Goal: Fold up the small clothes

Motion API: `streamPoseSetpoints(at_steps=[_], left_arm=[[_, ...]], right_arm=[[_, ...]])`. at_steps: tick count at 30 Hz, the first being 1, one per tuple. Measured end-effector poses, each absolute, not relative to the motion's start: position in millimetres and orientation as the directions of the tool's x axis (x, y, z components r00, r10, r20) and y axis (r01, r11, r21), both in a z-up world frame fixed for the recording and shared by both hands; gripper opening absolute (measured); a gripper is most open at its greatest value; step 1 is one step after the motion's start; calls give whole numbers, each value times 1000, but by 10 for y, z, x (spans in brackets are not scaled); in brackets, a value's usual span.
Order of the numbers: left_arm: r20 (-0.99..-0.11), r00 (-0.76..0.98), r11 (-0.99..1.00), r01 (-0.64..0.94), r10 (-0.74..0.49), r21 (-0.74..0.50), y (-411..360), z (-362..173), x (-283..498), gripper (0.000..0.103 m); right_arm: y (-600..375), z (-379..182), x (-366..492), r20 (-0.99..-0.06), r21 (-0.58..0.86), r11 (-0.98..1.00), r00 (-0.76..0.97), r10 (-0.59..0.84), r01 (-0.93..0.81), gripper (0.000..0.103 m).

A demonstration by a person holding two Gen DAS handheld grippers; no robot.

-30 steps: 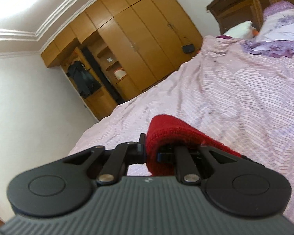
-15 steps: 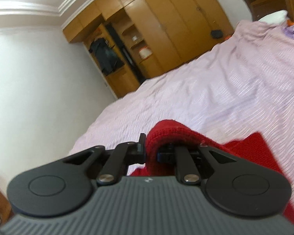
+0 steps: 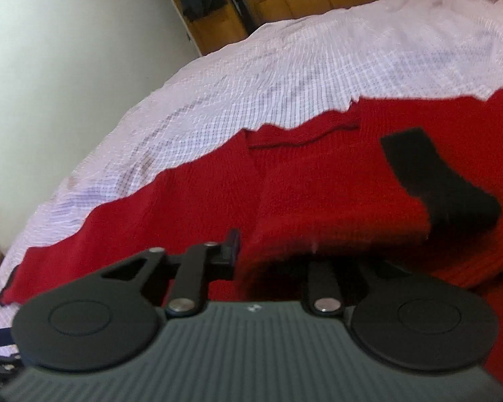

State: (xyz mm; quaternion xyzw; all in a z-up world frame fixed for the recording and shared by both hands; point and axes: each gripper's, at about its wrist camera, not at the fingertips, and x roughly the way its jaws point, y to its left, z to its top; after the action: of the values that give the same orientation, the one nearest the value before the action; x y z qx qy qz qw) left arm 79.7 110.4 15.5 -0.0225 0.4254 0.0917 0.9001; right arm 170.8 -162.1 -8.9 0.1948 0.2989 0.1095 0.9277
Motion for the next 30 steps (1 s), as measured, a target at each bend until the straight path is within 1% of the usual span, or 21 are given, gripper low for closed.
streamPoseSetpoints(at_steps=[1,2,3,4,6,8,13,16,24,30], left_arm=[[-769,623,983,-181,142,35,1093,156,793,103],[-769,624,984,-177,139,35,1082,157,791,103],[-768,625,984,-174,137,35,1065,163,788,103],[-766,628,985,-170,135,35,1054,172,784,103],[-762,633,986,-162,132,35,1031,197,775,103],[-758,639,987,-157,128,35,1012,227,767,103],[-745,656,990,-132,117,40,932,327,756,103],[-737,668,994,-102,104,48,837,392,781,103],[-725,688,999,22,19,47,406,522,968,103],[-709,704,987,136,-33,89,-99,551,1126,103]], right_arm=[[-1633,-78,1694,-509,434,897,797,324,-87,27],[-1645,-59,1680,-511,442,893,795,327,-83,31],[-1668,-42,1685,-513,457,886,791,332,-75,38],[-1683,-15,1662,-514,474,878,787,340,-70,42],[-1691,35,1593,-506,499,863,784,360,-74,63],[-1694,106,1459,-507,497,864,783,361,-77,70],[-1866,242,1086,-523,484,872,773,358,-76,70],[-2047,330,929,-538,467,883,776,330,-52,70],[-2520,468,711,-530,334,941,835,147,47,70],[-2811,341,712,-527,335,931,848,59,143,70]])
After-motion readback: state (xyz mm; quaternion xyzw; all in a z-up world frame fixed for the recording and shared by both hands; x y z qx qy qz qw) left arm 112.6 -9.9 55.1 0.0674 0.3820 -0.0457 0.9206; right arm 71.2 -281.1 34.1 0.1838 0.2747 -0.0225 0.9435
